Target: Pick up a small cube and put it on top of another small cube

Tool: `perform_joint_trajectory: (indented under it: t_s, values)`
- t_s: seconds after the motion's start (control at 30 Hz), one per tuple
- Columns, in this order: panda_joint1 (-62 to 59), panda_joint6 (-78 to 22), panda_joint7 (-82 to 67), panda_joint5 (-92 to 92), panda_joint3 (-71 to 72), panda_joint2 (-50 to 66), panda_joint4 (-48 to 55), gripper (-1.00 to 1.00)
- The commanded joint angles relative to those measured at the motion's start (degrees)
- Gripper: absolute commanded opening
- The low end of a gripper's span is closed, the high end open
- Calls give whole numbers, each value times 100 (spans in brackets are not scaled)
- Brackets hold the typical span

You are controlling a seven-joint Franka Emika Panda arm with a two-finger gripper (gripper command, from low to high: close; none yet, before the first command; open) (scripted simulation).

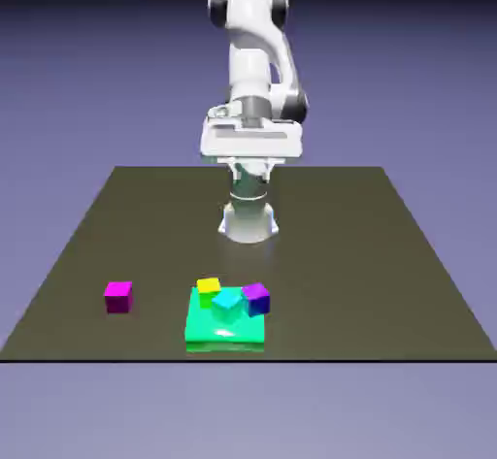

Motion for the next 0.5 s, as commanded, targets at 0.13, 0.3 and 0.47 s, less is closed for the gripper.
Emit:
perform_joint_trajectory:
  t_s: [0.13,0.3,0.47]
  values:
    - [-1,-654,-770,169,-687,1039,561,0]
    - [-1,-1308,-1539,338,-1375,2077,1121,0]
    - [-2,-1962,-2309,507,-2062,3115,1682,0]
